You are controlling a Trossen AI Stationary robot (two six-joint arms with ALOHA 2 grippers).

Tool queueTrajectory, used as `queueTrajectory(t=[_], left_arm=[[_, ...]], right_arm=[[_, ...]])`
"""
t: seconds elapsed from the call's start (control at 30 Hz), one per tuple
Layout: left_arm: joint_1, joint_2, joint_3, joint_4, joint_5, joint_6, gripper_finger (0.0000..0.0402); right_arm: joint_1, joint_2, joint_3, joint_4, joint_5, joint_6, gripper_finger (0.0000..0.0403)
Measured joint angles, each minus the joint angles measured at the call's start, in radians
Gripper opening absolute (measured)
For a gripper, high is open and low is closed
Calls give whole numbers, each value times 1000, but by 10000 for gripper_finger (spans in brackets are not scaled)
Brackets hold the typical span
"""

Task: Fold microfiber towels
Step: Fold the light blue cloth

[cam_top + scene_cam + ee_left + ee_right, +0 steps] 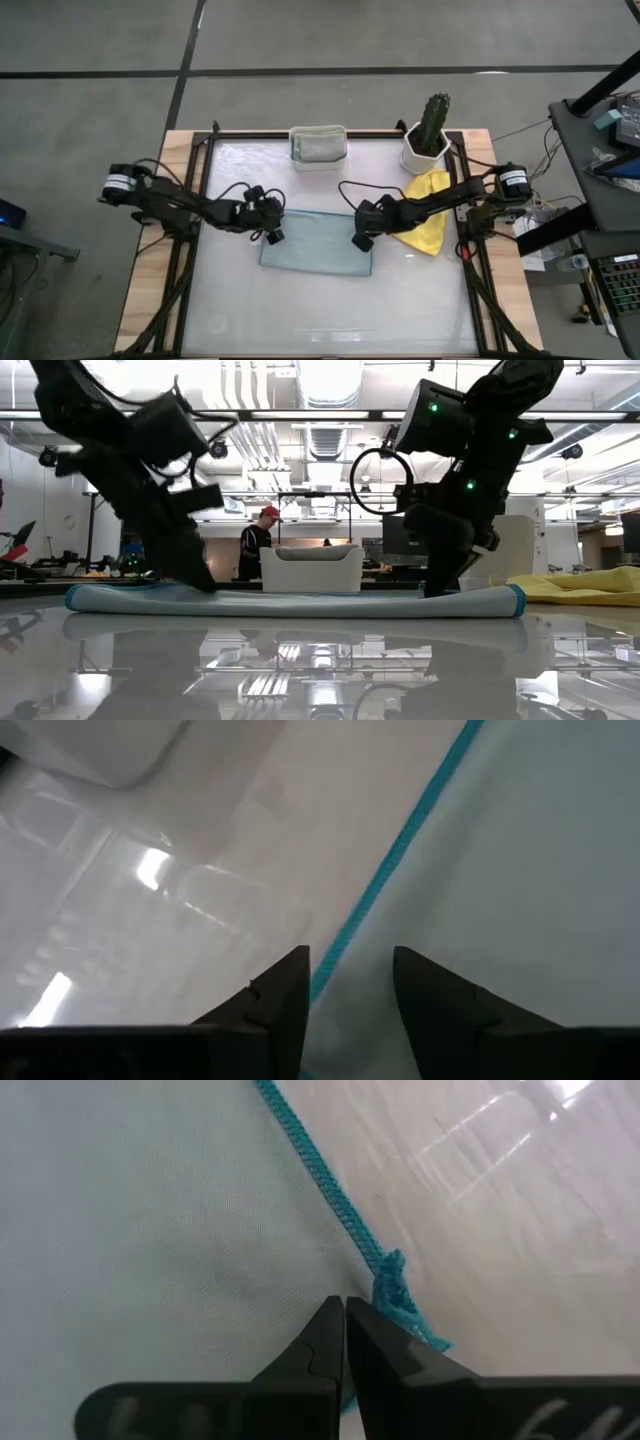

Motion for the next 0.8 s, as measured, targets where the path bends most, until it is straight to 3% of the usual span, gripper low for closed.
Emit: queueTrajectory(t=[0.3, 0.8], left_arm=[[0, 149, 14, 55, -24, -24, 131], [33, -15, 9, -233, -65, -123, 131]], right_arm=[[-2, -3, 2, -96, 4, -4, 9], [-37, -13, 62, -104, 57, -159, 9]])
